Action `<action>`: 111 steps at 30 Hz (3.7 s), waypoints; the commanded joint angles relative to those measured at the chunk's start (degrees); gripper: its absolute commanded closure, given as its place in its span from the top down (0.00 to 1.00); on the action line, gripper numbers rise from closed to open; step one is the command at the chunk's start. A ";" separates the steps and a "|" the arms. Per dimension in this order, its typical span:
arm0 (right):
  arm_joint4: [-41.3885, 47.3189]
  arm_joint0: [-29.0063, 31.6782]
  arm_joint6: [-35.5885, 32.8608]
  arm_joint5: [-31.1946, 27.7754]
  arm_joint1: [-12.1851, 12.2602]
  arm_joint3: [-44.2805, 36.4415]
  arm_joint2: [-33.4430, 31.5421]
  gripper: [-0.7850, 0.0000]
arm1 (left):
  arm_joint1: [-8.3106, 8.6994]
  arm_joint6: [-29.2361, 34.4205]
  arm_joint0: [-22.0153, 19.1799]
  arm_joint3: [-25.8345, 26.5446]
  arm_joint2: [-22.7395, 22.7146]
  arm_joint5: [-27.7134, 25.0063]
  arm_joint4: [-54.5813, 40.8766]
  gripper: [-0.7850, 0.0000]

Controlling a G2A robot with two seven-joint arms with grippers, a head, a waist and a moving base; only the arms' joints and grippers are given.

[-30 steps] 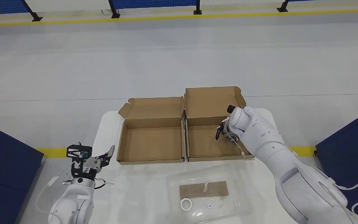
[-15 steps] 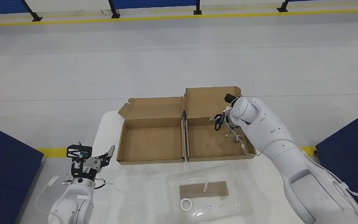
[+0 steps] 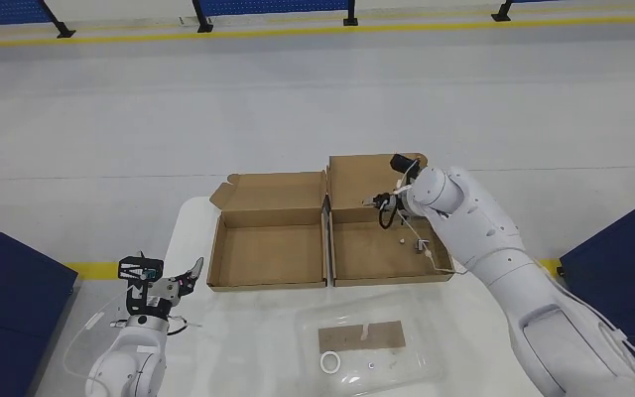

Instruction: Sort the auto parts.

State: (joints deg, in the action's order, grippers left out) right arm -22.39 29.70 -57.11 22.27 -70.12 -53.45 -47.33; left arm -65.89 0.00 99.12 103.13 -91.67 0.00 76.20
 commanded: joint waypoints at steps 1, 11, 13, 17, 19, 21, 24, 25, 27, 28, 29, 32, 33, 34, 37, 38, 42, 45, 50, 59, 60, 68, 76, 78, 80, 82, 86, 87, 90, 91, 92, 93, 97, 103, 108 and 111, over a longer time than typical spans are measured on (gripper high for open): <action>-1.34 1.16 -3.79 -0.81 1.21 -4.87 -1.54 1.00 | 0.00 0.00 0.00 0.00 0.00 0.00 0.00 1.00; -3.49 3.46 -12.82 -2.89 3.30 -13.44 -4.02 1.00 | 0.00 0.00 0.00 0.00 0.00 0.00 0.00 1.00; -3.49 3.46 -12.82 -2.89 3.30 -13.44 -4.02 1.00 | 0.00 0.00 0.00 0.00 0.00 0.00 0.00 1.00; -3.90 3.99 -13.02 -8.10 3.46 -16.36 -3.60 1.00 | 0.00 0.00 0.00 0.00 0.00 0.00 0.00 1.00; -3.58 3.63 -17.30 -13.90 4.00 -17.79 -4.22 1.00 | 0.00 0.00 0.00 0.00 0.00 0.00 0.00 1.00; -3.64 3.46 -21.98 -18.45 4.57 -19.92 -4.60 1.00 | 0.00 0.00 0.00 0.00 0.00 0.00 0.00 1.00; -4.96 3.05 -28.58 -24.42 5.40 -23.94 -4.85 1.00 | 0.00 0.00 0.00 0.00 0.00 0.00 0.00 1.00; -5.54 2.90 -30.46 -26.53 5.64 -25.67 -4.78 1.00 | 0.00 0.00 0.00 0.00 0.00 0.00 0.00 1.00; -4.99 3.51 -30.89 -29.77 6.09 -27.45 -3.58 1.00 | 0.00 0.00 0.00 0.00 0.00 0.00 0.00 1.00; -4.85 3.28 -30.89 -30.67 6.41 -27.55 -2.60 1.00 | 0.00 0.00 0.00 0.00 0.00 0.00 0.00 1.00; -4.98 3.06 -30.89 -30.39 6.52 -27.51 -2.55 1.00 | 0.00 0.00 0.00 0.00 0.00 0.00 0.00 1.00; -4.98 3.06 -30.89 -30.39 6.52 -27.51 -2.55 1.00 | 0.00 0.00 0.00 0.00 0.00 0.00 0.00 1.00; -4.98 3.06 -30.89 -30.39 6.52 -27.51 -2.55 1.00 | 0.00 0.00 0.00 0.00 0.00 0.00 0.00 1.00; -4.98 3.06 -30.89 -30.39 6.52 -27.51 -2.55 1.00 | 0.00 0.00 0.00 0.00 0.00 0.00 0.00 1.00; -4.98 3.06 -30.89 -30.39 6.52 -27.51 -2.55 1.00 | 0.00 0.00 0.00 0.00 0.00 0.00 0.00 1.00; -4.98 3.06 -30.89 -30.39 6.52 -27.51 -2.55 1.00 | 0.00 0.00 0.00 0.00 0.00 0.00 0.00 1.00; -5.29 2.92 -30.89 -36.25 6.65 -31.36 3.22 1.00 | 0.00 0.00 0.00 0.00 0.00 0.00 0.00 1.00; -4.12 0.73 -30.89 -38.56 7.59 -33.50 8.65 1.00 | 0.00 0.00 0.00 0.00 0.00 0.00 0.00 1.00; 1.17 -5.27 -30.89 -38.56 10.32 -36.85 19.24 1.00 | 0.00 0.00 0.00 0.00 0.00 0.00 0.00 1.00; 9.46 -10.38 -30.89 -38.56 12.19 -38.36 30.26 1.00 | 0.00 0.00 0.00 0.00 0.00 0.00 0.00 1.00; 9.46 -10.38 -30.89 -38.56 12.19 -38.36 30.26 1.00 | 0.00 0.00 0.00 0.00 0.00 0.00 0.00 1.00; 7.91 -8.86 -30.25 -39.22 12.29 -42.65 30.62 1.00 | 0.00 0.00 0.00 0.00 0.00 0.00 0.00 1.00; 5.27 -6.72 -30.89 -35.94 13.69 -48.12 33.84 1.00 | 0.00 0.00 0.00 0.00 0.00 0.00 0.00 1.00; 4.57 -6.43 -30.89 -34.90 14.14 -49.40 35.11 1.00 | 0.00 0.00 0.00 0.00 0.00 0.00 0.00 1.00; 3.68 -6.17 -30.89 -33.75 14.54 -50.40 36.36 1.00 | 0.00 0.00 0.00 0.00 0.00 0.00 0.00 1.00; 3.45 -5.93 -30.89 -32.64 14.84 -51.20 37.04 1.00 | 0.00 0.00 0.00 0.00 0.00 0.00 0.00 1.00; 4.00 -4.68 -30.40 -32.76 15.10 -52.02 37.07 1.00 | 0.00 0.00 0.00 0.00 0.00 0.00 0.00 1.00; 4.00 -4.68 -30.40 -32.76 15.10 -52.02 37.07 1.00 | 0.00 0.00 0.00 0.00 0.00 0.00 0.00 1.00; 4.00 -4.68 -30.40 -32.76 15.10 -52.02 37.07 1.00 | 0.00 0.00 0.00 0.00 0.00 0.00 0.00 1.00; 4.00 -4.68 -30.40 -32.76 15.10 -52.02 37.07 1.00 | 0.00 0.00 0.00 0.00 0.00 0.00 0.00 1.00; 4.00 -4.68 -30.40 -32.76 15.10 -52.02 37.07 1.00 | 0.00 0.00 0.00 0.00 0.00 0.00 0.00 1.00; 4.00 -4.68 -30.40 -32.76 15.10 -52.02 37.07 1.00 | 0.00 0.00 0.00 0.00 0.00 0.00 0.00 1.00; 1.51 -3.07 -29.05 -32.94 15.03 -51.20 37.59 1.00 | 0.00 0.00 0.00 0.00 0.00 0.00 0.00 1.00; -2.20 -0.12 -28.23 -33.07 14.28 -48.84 37.59 1.00 | 0.00 0.00 0.00 0.00 0.00 0.00 0.00 1.00; -5.67 1.70 -28.64 -32.73 13.40 -47.63 37.59 1.00 | 0.00 0.00 0.00 0.00 0.00 0.00 0.00 1.00; -6.22 1.83 -28.62 -33.02 13.21 -47.81 37.59 1.00 | 0.00 0.00 0.00 0.00 0.00 0.00 0.00 1.00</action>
State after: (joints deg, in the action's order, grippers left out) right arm -28.66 31.56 -85.76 -10.72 -56.93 -101.23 -9.74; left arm -65.89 0.00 99.12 103.13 -91.67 0.00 76.20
